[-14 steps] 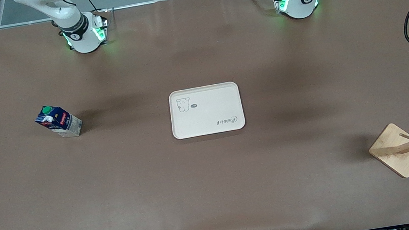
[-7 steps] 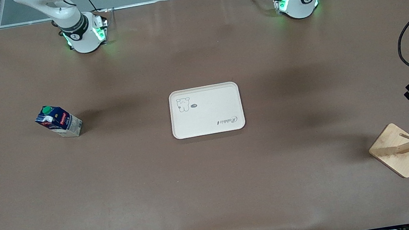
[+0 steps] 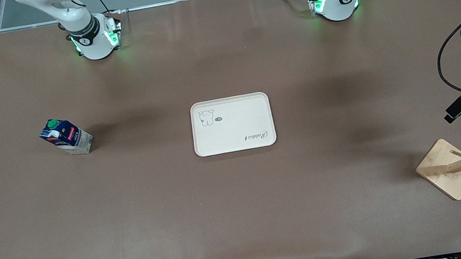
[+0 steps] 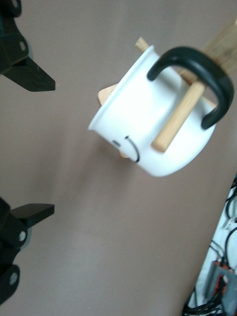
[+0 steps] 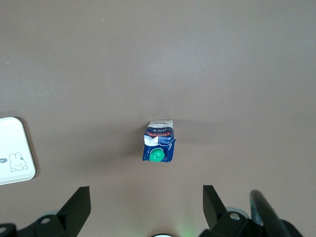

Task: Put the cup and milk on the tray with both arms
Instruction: 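Lower the left gripper onto the mug rim while the right gripper approaches the milk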

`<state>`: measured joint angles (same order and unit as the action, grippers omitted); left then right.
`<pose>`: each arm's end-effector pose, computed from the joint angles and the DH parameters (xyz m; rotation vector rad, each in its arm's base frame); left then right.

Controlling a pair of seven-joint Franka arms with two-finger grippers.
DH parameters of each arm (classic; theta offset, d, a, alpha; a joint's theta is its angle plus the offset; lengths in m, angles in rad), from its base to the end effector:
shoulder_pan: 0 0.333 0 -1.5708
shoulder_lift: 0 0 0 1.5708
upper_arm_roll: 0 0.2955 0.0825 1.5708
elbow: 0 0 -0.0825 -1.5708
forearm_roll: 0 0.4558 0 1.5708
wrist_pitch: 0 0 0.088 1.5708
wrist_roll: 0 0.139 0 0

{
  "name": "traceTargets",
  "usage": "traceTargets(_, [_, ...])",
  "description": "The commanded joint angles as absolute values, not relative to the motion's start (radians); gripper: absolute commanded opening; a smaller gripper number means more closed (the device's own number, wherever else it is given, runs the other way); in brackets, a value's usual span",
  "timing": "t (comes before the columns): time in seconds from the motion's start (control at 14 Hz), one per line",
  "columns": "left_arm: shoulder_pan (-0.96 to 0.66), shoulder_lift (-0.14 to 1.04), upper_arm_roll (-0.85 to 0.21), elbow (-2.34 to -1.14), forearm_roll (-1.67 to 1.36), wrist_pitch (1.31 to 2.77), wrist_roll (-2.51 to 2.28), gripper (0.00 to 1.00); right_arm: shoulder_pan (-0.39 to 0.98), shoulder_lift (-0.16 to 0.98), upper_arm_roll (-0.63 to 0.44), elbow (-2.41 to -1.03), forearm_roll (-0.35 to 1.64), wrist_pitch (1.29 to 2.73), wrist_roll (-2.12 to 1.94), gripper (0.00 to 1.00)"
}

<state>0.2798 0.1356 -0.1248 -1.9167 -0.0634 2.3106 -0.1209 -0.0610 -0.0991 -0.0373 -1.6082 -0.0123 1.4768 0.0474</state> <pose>0.6765 0.1043 0.3656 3.0135 0.4800 0.3993 0.5831 -0.0602 0.6039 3.1250 -0.2292 -0.0510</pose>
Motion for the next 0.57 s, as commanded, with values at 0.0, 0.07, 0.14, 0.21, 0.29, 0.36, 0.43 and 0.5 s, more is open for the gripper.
traceTargets(0.0, [0.302, 0.136, -0.132, -1.947, -0.081, 2.388, -0.106, 1.0, -0.064, -0.095, -0.032, -1.595, -0.017, 1.468, 0.049, 1.0])
traceTargets(0.07, [0.299, 0.143, -0.132, -1.942, -0.081, 2.399, -0.107, 1.0, -0.066, -0.094, -0.032, -1.595, -0.017, 1.471, 0.048, 1.0])
traceTargets(0.14, [0.299, 0.146, -0.132, -1.942, -0.08, 2.411, -0.106, 1.0, -0.066, -0.094, -0.032, -1.595, -0.017, 1.471, 0.046, 1.0])
traceTargets(0.21, [0.304, 0.15, -0.132, -1.934, -0.08, 2.413, -0.106, 1.0, -0.064, -0.092, -0.032, -1.595, -0.018, 1.471, 0.045, 1.0])
traceTargets(0.29, [0.305, 0.155, -0.132, -1.922, -0.08, 2.413, -0.106, 1.0, -0.06, -0.091, -0.032, -1.595, -0.018, 1.474, 0.043, 1.0])
traceTargets(0.36, [0.302, 0.164, -0.132, -1.91, -0.08, 2.413, -0.106, 1.0, -0.057, -0.081, -0.031, -1.595, -0.02, 1.476, 0.04, 1.0])
traceTargets(0.43, [0.301, 0.179, -0.132, -1.889, -0.08, 2.413, -0.107, 1.0, -0.057, -0.078, -0.031, -1.595, -0.023, 1.479, 0.04, 1.0])
traceTargets(0.5, [0.302, 0.201, -0.132, -1.866, -0.08, 2.413, -0.12, 1.0, -0.058, -0.071, -0.031, -1.594, -0.026, 1.48, 0.04, 1.0])
